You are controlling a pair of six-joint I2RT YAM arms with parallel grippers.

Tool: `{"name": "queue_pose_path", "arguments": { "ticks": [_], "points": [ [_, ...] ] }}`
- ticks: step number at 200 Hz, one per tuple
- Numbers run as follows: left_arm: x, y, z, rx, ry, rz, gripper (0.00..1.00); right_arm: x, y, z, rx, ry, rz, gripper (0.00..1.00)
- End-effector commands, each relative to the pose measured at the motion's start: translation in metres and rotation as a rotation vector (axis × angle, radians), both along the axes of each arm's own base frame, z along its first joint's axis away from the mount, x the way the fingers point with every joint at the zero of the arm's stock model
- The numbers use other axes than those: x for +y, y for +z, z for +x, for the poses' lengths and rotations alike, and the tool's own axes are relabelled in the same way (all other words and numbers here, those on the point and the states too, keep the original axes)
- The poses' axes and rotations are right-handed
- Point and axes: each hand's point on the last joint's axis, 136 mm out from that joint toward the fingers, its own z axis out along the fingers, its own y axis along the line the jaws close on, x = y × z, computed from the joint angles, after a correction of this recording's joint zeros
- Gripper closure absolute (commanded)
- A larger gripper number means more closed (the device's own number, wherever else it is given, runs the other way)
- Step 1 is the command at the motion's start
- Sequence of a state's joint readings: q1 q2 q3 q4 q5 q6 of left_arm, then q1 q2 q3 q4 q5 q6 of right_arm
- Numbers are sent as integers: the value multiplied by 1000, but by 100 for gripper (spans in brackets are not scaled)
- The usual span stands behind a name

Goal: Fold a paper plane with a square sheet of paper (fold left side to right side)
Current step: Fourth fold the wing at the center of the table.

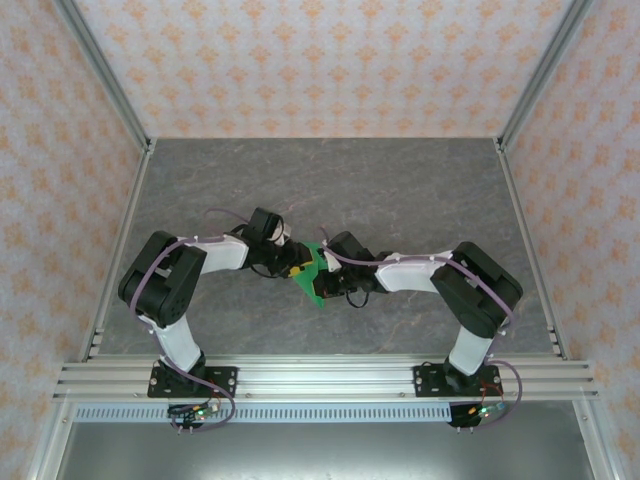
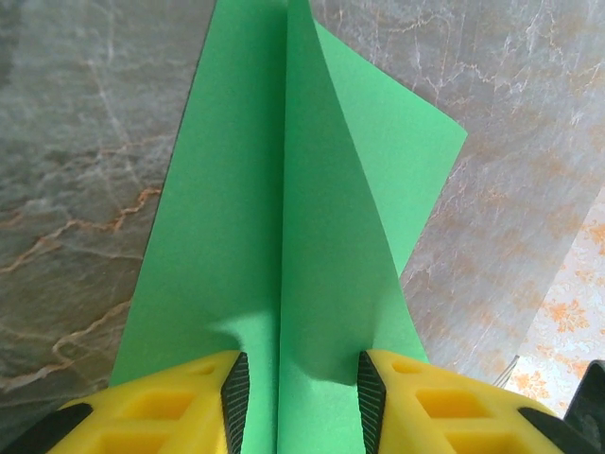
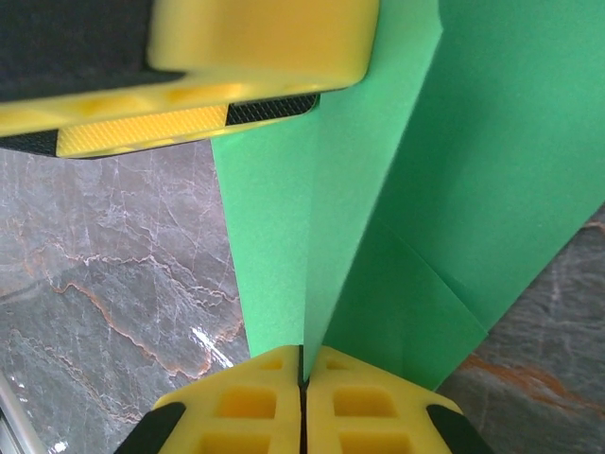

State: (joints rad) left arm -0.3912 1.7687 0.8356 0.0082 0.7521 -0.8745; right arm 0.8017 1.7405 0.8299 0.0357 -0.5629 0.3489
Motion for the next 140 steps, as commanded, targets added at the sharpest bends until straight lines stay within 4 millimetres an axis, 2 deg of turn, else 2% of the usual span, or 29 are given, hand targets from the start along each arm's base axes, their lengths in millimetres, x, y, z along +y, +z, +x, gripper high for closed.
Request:
{"name": "queue_pose_path", "arguments": {
  "ticks": [1, 40, 74, 120, 140],
  "points": [
    [-1, -7, 7, -4, 11, 22, 61, 0, -2, 1, 7, -7, 13, 92],
    [3, -14, 4, 8, 15, 49, 61, 1, 4, 3, -7, -10, 22, 86],
    [7, -16, 2, 13, 12, 73, 61, 1, 24, 9, -41, -27, 56, 79],
    [8, -16, 1, 13, 15, 76, 62, -8, 53, 22, -77, -73, 142, 66],
    [8, -15, 1, 12, 16, 75, 62, -17, 55, 33, -42, -129, 194, 65]
  ]
}}
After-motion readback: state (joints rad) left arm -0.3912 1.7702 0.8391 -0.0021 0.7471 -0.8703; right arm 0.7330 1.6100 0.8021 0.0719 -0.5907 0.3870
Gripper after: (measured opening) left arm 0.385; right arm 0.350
